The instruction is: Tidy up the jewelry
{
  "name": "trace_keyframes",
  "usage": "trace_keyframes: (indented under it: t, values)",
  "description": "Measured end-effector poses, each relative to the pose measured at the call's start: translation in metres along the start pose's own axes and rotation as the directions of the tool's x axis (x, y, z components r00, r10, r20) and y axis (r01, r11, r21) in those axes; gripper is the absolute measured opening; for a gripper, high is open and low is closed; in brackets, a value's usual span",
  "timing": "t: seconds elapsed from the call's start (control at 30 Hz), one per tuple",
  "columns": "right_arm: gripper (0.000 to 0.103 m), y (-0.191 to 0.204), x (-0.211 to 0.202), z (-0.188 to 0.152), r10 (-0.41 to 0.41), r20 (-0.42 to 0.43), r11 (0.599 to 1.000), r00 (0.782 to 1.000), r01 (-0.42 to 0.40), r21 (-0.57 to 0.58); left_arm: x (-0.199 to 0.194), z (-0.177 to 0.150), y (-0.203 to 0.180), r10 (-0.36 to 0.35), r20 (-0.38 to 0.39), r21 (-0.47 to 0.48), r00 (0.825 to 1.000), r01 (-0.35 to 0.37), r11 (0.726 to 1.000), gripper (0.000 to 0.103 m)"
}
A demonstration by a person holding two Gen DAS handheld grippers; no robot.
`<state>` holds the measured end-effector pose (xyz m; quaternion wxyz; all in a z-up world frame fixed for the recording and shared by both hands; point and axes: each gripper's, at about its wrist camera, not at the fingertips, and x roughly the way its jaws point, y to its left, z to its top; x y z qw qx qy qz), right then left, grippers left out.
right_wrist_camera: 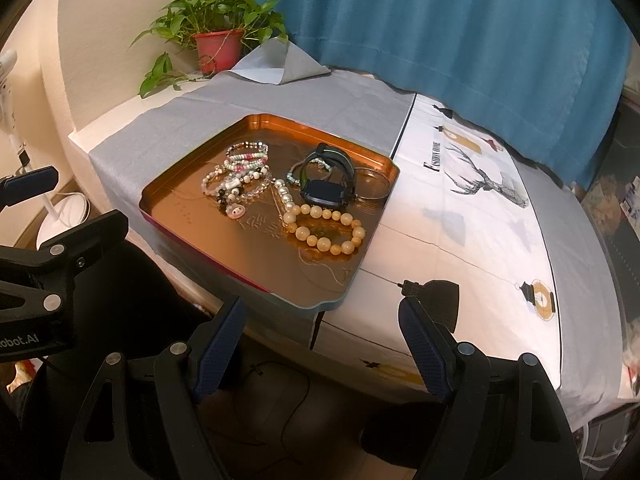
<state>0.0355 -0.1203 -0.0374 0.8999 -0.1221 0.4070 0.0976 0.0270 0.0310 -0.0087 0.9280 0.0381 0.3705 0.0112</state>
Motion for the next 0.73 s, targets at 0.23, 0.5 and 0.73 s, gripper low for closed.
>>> trace_keyframes:
  t: [0.23, 0.5, 0.73]
  values:
    - [0.079, 0.0008, -0.0012, -0.0005, -0.001, -0.002, 1.0, 1.0, 0.001, 0.001, 0.0, -0.0005, 0.0005, 0.0, -0.001, -0.001, 1.0, 0.0, 1.0, 0.103]
    - [0.079, 0.0014, 0.0003, -0.0001, 0.0, -0.003, 1.0, 1.0, 0.0, 0.001, 0.0005, -0.0033, 0.0045, -0.001, -0.005, -0.003, 1.0, 0.001, 1.0, 0.103]
    - [0.079, 0.0032, -0.0019, -0.0008, 0.004, -0.005, 1.0, 1.0, -0.004, 0.0, 0.001, -0.007, 0.0075, 0.003, -0.006, -0.001, 1.0, -0.003, 1.0, 0.103]
